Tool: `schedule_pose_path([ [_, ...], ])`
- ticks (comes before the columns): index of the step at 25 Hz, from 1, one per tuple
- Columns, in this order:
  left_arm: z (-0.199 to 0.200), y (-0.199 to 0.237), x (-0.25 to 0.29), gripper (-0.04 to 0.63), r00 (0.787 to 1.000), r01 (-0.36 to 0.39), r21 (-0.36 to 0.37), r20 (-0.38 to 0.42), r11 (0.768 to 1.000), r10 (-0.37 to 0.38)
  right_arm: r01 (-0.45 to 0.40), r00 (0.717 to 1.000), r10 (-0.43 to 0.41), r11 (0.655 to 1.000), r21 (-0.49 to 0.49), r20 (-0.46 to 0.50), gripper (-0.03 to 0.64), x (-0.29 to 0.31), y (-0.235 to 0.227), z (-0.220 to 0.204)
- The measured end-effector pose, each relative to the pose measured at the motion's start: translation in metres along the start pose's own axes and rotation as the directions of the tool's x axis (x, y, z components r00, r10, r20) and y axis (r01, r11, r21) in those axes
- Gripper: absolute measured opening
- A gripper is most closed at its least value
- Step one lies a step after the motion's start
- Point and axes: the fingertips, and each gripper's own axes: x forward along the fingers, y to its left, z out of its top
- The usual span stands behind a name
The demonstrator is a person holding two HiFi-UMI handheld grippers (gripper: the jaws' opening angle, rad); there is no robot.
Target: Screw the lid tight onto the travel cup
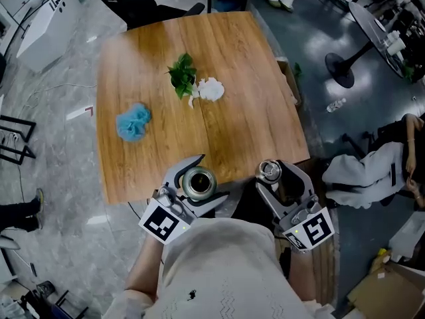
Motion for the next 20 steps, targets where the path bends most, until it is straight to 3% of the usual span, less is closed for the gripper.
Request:
schedule_pose_path([
  [4, 0.002, -0.011, 0.010, 0.405, 0.999, 0.049, 0.001, 0.005, 0.999, -0.049, -0.069, 0.997, 0.069, 0.998, -0.002, 0.043, 0.249, 0.000, 0.012, 0.014],
  [6, 0.008, -0.024, 0.016, 0.405, 0.991, 0.129, 0.014, 0.023, 0.992, -0.129, -0.159, 0.981, 0.159, 0.987, -0.001, 0.111, 0.249, -0.001, 0.027, 0.034],
  [8, 0.016, -0.042, 0.021, 0.405, 0.967, 0.249, 0.024, 0.046, 0.968, -0.249, -0.284, 0.946, 0.280, 0.959, 0.002, 0.165, 0.249, 0.001, 0.047, 0.051],
  [12, 0.023, -0.081, 0.025, 0.405, 0.892, 0.450, 0.011, 0.041, 0.893, -0.450, -0.503, 0.853, 0.497, 0.864, -0.005, 0.160, 0.249, 0.007, 0.085, 0.057],
  [14, 0.021, -0.094, 0.026, 0.405, 0.870, 0.492, 0.012, 0.015, 0.870, -0.493, -0.566, 0.816, 0.559, 0.824, 0.002, 0.147, 0.249, 0.006, 0.097, 0.054],
  [18, 0.019, -0.101, 0.024, 0.405, 0.844, 0.537, -0.007, 0.017, 0.844, -0.537, -0.612, 0.789, 0.611, 0.791, -0.013, 0.056, 0.249, 0.002, 0.105, 0.039],
  [20, 0.018, -0.099, 0.025, 0.405, 0.852, 0.524, -0.007, 0.008, 0.852, -0.524, -0.614, 0.787, 0.614, 0.789, -0.015, 0.053, 0.249, 0.003, 0.103, 0.038],
])
